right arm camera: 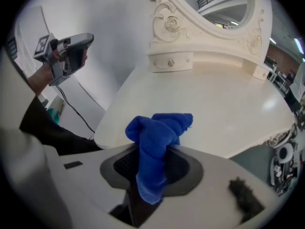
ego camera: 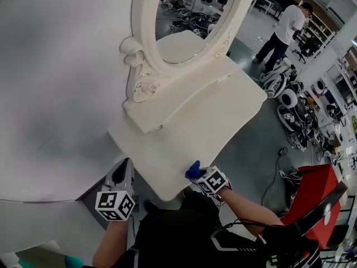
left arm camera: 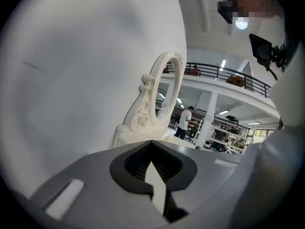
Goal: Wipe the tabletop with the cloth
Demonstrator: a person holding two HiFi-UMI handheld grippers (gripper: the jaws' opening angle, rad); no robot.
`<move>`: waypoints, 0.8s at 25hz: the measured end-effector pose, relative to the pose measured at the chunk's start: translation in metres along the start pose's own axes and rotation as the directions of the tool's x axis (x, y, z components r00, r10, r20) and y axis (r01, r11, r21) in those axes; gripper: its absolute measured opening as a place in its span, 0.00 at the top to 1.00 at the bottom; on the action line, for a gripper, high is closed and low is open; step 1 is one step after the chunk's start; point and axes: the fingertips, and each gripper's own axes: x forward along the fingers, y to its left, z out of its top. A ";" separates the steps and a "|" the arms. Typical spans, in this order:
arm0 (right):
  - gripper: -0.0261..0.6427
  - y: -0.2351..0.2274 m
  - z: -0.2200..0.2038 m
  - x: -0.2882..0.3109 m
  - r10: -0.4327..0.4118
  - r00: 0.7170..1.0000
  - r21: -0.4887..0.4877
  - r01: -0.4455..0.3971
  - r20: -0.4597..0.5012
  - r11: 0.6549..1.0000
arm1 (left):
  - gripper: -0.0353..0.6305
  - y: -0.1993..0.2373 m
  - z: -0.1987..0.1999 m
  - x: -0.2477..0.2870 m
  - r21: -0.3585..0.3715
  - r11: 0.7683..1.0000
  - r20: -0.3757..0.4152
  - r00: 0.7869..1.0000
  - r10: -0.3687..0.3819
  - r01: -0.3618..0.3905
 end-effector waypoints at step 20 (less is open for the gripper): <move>0.77 -0.063 0.174 0.066 -0.020 0.986 -0.225 0.058 0.165 0.973 | 0.94 -0.011 0.013 -0.027 -0.027 0.957 0.048 0.956 0.288 -0.287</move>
